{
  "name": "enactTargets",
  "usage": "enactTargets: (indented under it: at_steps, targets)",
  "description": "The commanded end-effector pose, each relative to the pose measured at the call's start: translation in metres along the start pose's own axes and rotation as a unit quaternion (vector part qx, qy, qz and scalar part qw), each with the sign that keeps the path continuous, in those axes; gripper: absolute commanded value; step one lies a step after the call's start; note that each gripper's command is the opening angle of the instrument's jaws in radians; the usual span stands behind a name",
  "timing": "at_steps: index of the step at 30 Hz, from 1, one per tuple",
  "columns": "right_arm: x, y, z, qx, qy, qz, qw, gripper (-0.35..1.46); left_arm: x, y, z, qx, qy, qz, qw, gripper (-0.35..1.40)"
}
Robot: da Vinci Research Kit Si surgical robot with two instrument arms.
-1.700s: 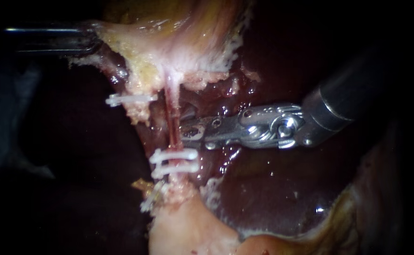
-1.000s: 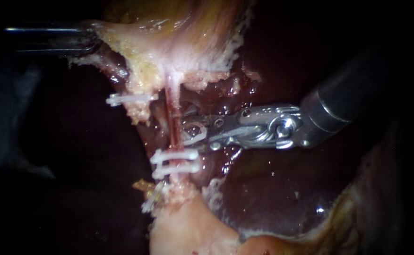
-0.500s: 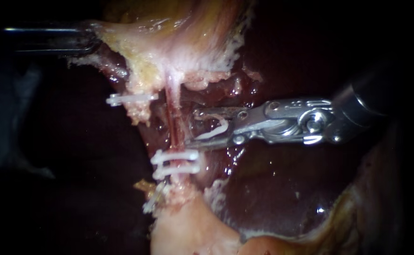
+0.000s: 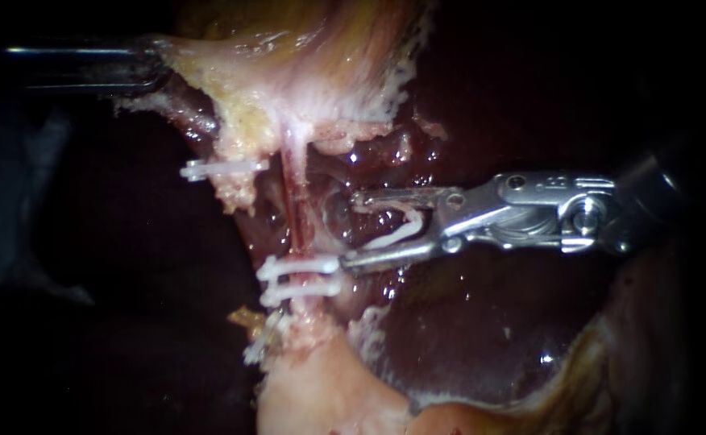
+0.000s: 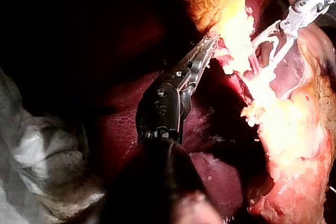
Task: Clipping third clip right tube
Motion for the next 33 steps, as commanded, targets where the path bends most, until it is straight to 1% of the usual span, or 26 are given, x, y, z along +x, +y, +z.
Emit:
enactTargets:
  at_steps: [1, 5, 10, 21, 23, 33]
  targets:
    - [0.0001, -0.0001, 0.0001, 0.002, 0.004, 0.009, 0.9999, 0.50, 0.0000, 0.0000, 0.0000, 0.000, 0.000, 0.000, 1.0000, -0.35]
    - [0.0003, -0.0007, 0.0002, 0.021, 0.021, 0.036, 0.9989, 0.50, 0.0000, 0.0000, 0.0000, 0.000, 0.000, 0.000, 1.0000, -0.35]
    - [0.0009, -0.0010, 0.0004, 0.029, 0.022, 0.049, 0.9981, 0.50, 0.0000, 0.0000, -0.0001, 0.000, 0.000, 0.000, 1.0000, -0.35]
    - [0.0034, -0.0001, 0.0006, 0.031, 0.035, 0.074, 0.9961, 0.50, 0.0000, 0.0000, -0.0001, 0.000, 0.000, 0.000, 1.0000, -0.35]
    - [0.0037, 0.0000, 0.0009, 0.031, 0.038, 0.078, 0.9958, 0.50, 0.0000, 0.0000, -0.0001, 0.000, 0.000, 0.000, 1.0000, -0.35]
    - [0.0046, 0.0005, 0.0027, 0.028, 0.041, 0.083, 0.9954, 0.50, -0.0001, 0.0000, -0.0001, 0.000, 0.000, 0.000, 1.0000, -0.35]
